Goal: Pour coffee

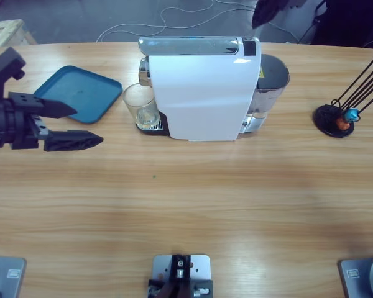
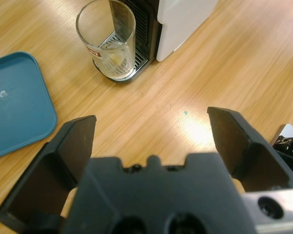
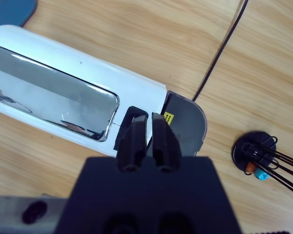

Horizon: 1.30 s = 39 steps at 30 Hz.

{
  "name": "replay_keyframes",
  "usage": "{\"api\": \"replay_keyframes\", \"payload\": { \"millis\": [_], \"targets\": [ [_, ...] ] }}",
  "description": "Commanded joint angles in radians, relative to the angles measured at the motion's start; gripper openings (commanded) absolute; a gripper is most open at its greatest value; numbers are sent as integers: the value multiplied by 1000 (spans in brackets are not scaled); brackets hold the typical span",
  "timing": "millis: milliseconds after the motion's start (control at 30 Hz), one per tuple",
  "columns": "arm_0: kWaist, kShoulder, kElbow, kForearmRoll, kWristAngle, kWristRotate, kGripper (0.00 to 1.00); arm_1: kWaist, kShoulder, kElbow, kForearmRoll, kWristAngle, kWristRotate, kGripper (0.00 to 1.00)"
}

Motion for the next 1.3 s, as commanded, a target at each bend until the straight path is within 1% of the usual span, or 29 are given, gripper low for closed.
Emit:
{"api": "replay_keyframes", "payload": {
  "millis": [33, 667, 1000, 1167, 1200, 1233, 1267, 1300],
  "targets": [
    [-8, 42, 29, -13, 3, 8, 982, -10, 72, 36, -1, 22, -1, 0],
    [-8, 53, 33, -22, 3, 8, 982, -4, 79, 23, -4, 33, -1, 0],
    [-8, 51, 39, -23, 3, 8, 982, 19, 119, 101, -6, 45, -1, 0],
    [-8, 43, 38, -24, 3, 7, 982, 19, 80, 95, -18, 28, -1, 0],
    [-8, 38, 39, -23, 3, 7, 982, 19, 48, 69, -14, 4, -1, 26],
    [-8, 33, 39, -23, 3, 7, 982, 20, 14, 48, -14, 1, -1, 621],
    [-8, 31, 39, -23, 3, 7, 982, 21, -23, 31, -14, -2, -1, 987],
    [-8, 30, 39, -23, 3, 7, 982, 26, -55, 18, -14, -9, -1, 1000]
  ]
}}
